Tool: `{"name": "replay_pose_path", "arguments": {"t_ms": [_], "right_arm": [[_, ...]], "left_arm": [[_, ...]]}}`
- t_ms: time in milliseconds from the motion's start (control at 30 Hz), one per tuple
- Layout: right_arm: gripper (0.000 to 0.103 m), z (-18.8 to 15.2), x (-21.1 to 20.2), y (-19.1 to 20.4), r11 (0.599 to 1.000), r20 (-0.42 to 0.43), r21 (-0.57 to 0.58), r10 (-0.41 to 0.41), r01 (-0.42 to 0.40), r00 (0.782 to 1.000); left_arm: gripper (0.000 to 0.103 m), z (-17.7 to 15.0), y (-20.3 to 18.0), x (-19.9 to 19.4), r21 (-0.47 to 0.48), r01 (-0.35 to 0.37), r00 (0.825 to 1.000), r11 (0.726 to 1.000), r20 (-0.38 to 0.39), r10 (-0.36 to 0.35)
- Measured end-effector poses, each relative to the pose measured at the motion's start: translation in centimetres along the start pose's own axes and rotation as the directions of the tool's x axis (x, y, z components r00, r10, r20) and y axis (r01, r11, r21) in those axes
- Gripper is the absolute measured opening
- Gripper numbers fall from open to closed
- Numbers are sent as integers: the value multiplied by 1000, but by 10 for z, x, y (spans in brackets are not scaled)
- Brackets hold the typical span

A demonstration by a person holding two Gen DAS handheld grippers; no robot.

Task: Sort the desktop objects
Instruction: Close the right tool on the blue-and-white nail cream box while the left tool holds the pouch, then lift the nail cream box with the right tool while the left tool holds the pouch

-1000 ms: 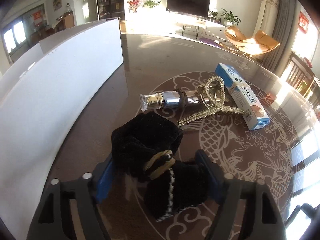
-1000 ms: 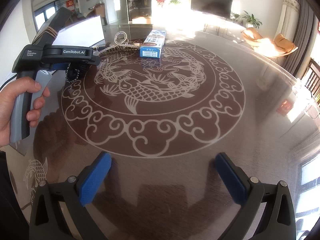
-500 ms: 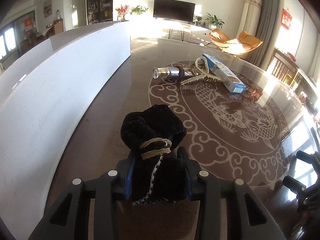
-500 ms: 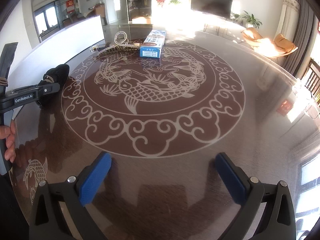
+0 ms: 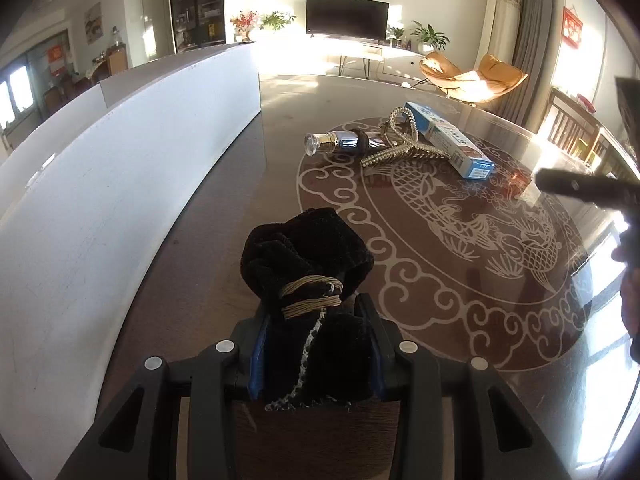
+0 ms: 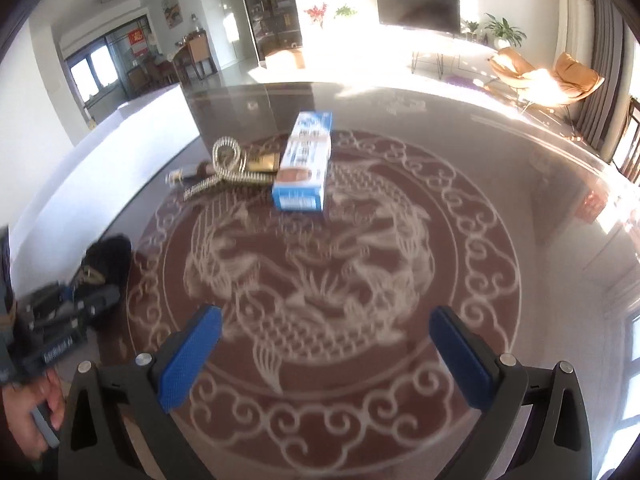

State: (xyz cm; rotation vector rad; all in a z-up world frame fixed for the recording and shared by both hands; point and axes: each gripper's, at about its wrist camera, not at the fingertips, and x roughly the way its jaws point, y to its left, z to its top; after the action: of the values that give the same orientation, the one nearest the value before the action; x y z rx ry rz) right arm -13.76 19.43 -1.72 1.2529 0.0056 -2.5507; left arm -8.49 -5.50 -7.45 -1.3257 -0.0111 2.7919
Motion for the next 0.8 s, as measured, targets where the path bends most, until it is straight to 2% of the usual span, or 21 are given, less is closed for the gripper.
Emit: {"name": "replay_pose_path", "arguments": {"t_ms": [67, 133, 200, 300, 333, 400, 433, 600, 800], "right_arm": [[103, 43, 23, 1, 1000, 8, 4, -14, 14, 1000], [101, 76, 53, 1, 999, -19, 25, -31, 31, 999], [92, 96, 84, 0, 997, -76, 66, -26, 31, 997], [88, 104, 121, 4, 995, -153, 89, -22, 36, 988], [81, 105, 123, 9, 996, -138, 67, -49, 59, 989], [54, 104, 125, 22, 998, -128, -2, -69, 69, 989], [41, 101, 123, 29, 997, -126, -40, -72, 68, 989], [41, 53, 90, 64, 982, -144, -189, -46, 18, 988], [41, -25, 35, 72, 965, -151, -255, 30, -68, 988]], "left_arm": [[39, 1, 0, 0, -1, 2, 1000, 1000, 0, -2], [39, 1, 0, 0, 0, 1, 1000, 1000, 0, -1], [40, 1, -1, 0, 2, -2, 1000, 1000, -1, 2], [40, 0, 0, 0, 2, -1, 1000, 1000, 0, 1], [40, 0, 0, 0, 1, 1, 1000, 1000, 0, -1], [40, 0, 0, 0, -3, 5, 1000, 1000, 0, -5], [40, 0, 0, 0, -4, 7, 1000, 1000, 0, -7], [40, 0, 1, -1, -16, 22, 1000, 1000, 3, -21], [40, -1, 5, -4, -36, 78, 997, 996, 8, -78]]}}
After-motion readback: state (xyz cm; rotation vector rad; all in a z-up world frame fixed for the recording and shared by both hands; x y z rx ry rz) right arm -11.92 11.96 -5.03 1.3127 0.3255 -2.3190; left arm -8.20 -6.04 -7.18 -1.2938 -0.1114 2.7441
